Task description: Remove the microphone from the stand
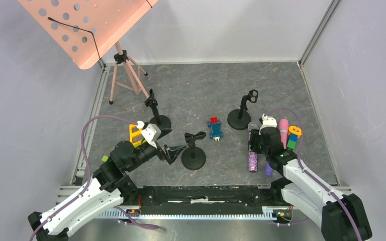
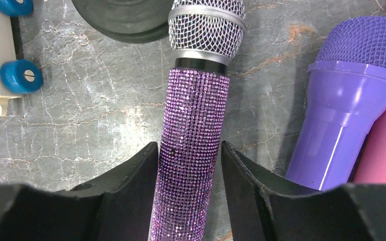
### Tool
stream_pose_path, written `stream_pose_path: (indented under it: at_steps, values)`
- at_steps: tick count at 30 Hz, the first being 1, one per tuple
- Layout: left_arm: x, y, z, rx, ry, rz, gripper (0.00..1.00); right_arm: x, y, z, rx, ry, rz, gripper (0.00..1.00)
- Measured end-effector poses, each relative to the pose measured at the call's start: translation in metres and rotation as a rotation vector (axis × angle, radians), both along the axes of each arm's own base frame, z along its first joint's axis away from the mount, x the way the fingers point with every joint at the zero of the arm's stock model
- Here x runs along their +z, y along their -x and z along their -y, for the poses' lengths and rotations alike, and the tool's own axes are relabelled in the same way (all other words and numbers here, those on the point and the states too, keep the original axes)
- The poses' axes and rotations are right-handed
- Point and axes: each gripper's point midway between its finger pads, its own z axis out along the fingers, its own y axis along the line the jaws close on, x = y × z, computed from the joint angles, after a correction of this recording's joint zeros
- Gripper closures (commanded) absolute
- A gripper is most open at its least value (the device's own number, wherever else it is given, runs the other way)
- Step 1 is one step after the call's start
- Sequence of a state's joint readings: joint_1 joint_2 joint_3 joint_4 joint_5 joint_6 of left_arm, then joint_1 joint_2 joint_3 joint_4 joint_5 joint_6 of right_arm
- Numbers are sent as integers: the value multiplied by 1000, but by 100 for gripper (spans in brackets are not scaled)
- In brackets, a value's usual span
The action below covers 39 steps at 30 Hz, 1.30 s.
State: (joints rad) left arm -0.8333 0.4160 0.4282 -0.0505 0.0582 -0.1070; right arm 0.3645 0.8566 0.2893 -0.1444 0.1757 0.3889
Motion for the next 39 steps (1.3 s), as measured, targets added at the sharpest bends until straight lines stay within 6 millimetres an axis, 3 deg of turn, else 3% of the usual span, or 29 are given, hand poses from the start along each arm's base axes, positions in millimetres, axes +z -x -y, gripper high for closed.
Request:
stream_pose_path:
  at_steps: [15, 25, 29, 33, 35, 39]
  values:
    - [1, 0, 0, 0, 2, 2, 0, -1, 2, 16, -68, 55, -1, 61]
    - [1, -1, -2, 14, 7, 0, 0, 2, 5, 17, -66, 50, 3, 29]
    - [5, -5, -8, 58, 29, 0, 0, 19, 3, 13, -49, 23, 54, 20]
    - [6, -11, -19, 138, 31, -45, 0, 51, -2, 8, -25, -23, 167, 14]
    - [16, -14, -26, 178, 37, -64, 0, 66, -4, 7, -21, -43, 223, 13]
    - [57, -18, -44, 277, 101, -60, 0, 93, -4, 7, -24, -79, 323, 11]
